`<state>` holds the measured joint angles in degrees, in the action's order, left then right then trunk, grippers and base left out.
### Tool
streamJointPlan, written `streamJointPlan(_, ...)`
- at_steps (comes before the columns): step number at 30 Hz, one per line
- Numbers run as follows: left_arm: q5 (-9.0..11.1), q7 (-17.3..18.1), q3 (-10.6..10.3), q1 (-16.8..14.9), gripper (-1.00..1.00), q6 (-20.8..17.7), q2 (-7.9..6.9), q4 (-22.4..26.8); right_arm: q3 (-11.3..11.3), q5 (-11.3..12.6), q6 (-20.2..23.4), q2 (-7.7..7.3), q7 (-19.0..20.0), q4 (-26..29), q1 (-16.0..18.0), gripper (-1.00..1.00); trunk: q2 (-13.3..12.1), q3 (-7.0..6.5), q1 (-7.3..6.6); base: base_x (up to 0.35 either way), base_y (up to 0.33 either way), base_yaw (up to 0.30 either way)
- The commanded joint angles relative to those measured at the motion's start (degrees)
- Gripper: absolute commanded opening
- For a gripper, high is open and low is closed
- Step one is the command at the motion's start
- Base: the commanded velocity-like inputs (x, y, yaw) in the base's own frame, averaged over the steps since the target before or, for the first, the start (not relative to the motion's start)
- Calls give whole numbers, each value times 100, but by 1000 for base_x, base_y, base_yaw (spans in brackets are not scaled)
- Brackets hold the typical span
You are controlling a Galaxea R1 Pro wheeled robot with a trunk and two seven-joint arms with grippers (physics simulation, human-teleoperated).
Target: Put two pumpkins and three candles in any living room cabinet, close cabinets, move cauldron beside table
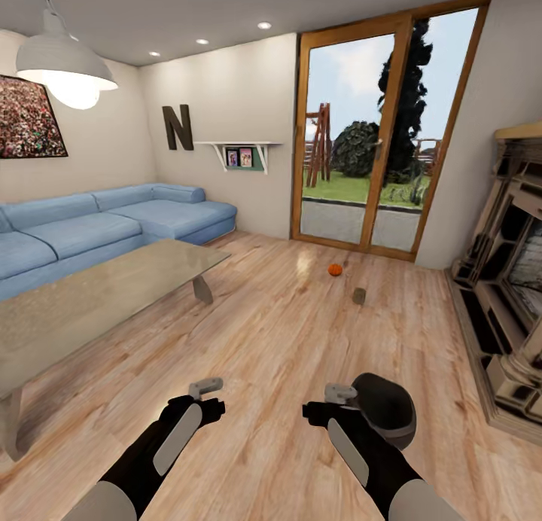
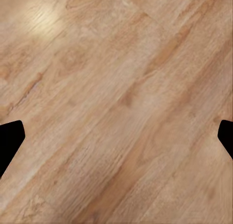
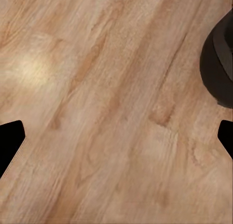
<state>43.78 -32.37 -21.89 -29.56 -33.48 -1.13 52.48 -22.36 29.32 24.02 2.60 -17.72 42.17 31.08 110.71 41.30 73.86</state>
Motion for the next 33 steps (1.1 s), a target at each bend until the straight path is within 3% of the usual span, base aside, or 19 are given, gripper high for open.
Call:
streamJointPlan(1,59,-59,-26,-6,100,-1,-8,8,-23,62,10,-5,-56,10,4,100,3,6,2,266,-133,271)
streamJointPlan(22,61,-59,-26,-6,100,8,-28,8,-16,73,7,-5,-54,10,4,100,3,11,2,260,6,270)
streamJointPlan(33,53,-59,-26,-6,100,8,-9,8,-14,75,12,-12,-53,10,4,100,3,77,2,319,-36,171)
